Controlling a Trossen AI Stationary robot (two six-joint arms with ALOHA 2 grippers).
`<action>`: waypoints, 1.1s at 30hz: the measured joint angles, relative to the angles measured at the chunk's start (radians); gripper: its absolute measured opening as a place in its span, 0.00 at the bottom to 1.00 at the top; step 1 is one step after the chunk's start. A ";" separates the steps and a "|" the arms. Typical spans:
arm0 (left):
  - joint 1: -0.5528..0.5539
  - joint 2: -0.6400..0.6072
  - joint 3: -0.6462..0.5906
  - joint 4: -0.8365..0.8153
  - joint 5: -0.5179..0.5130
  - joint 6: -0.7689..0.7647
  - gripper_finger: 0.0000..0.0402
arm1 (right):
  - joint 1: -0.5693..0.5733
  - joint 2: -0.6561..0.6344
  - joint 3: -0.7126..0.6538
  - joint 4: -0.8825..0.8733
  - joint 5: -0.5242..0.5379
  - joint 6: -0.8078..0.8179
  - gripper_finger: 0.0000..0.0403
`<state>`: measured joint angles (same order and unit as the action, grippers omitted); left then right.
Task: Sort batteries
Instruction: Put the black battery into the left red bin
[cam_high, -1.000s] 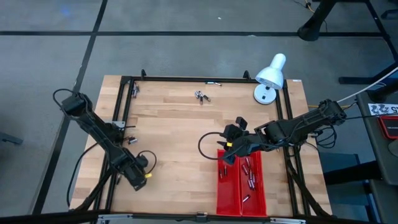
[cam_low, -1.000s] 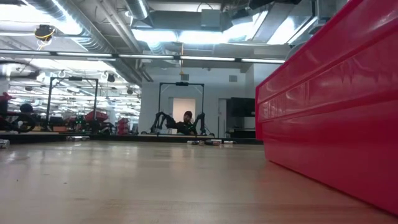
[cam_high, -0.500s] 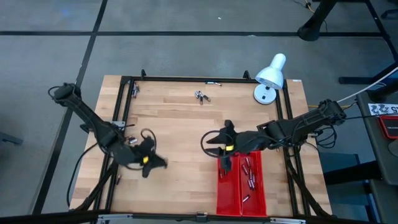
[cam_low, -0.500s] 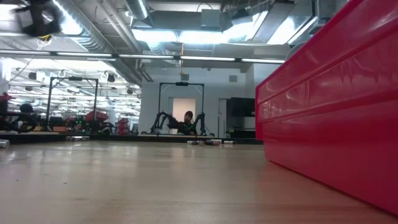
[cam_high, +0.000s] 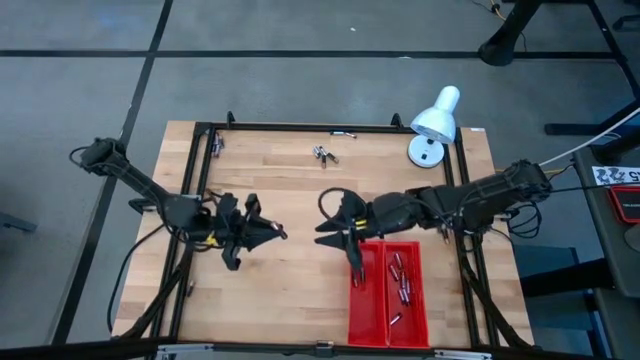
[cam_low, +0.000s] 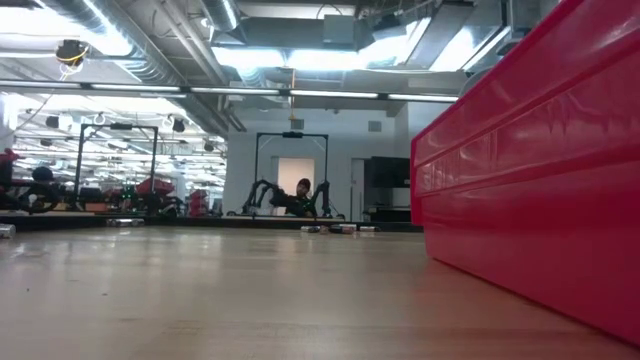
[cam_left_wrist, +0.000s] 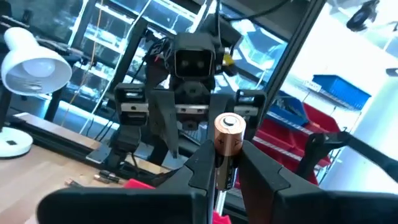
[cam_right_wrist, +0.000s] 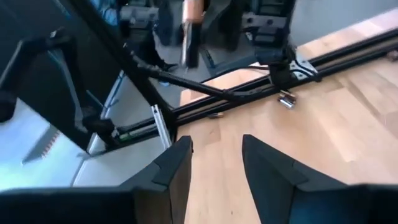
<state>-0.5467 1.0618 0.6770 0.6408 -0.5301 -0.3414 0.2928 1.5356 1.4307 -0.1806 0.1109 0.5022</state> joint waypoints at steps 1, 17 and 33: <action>0.005 0.002 0.000 -0.006 0.000 -0.001 0.11 | -0.009 0.000 0.000 -0.001 0.000 0.021 0.36; 0.136 0.127 0.017 0.009 0.002 -0.148 0.11 | -0.047 0.049 0.000 0.000 -0.027 0.061 0.86; 0.170 0.205 0.017 0.055 0.056 -0.210 0.10 | -0.074 0.072 0.000 -0.005 0.001 0.012 0.81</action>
<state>-0.3767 1.2672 0.6941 0.6954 -0.4739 -0.5517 0.2190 1.6076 1.4303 -0.1857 0.1123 0.5141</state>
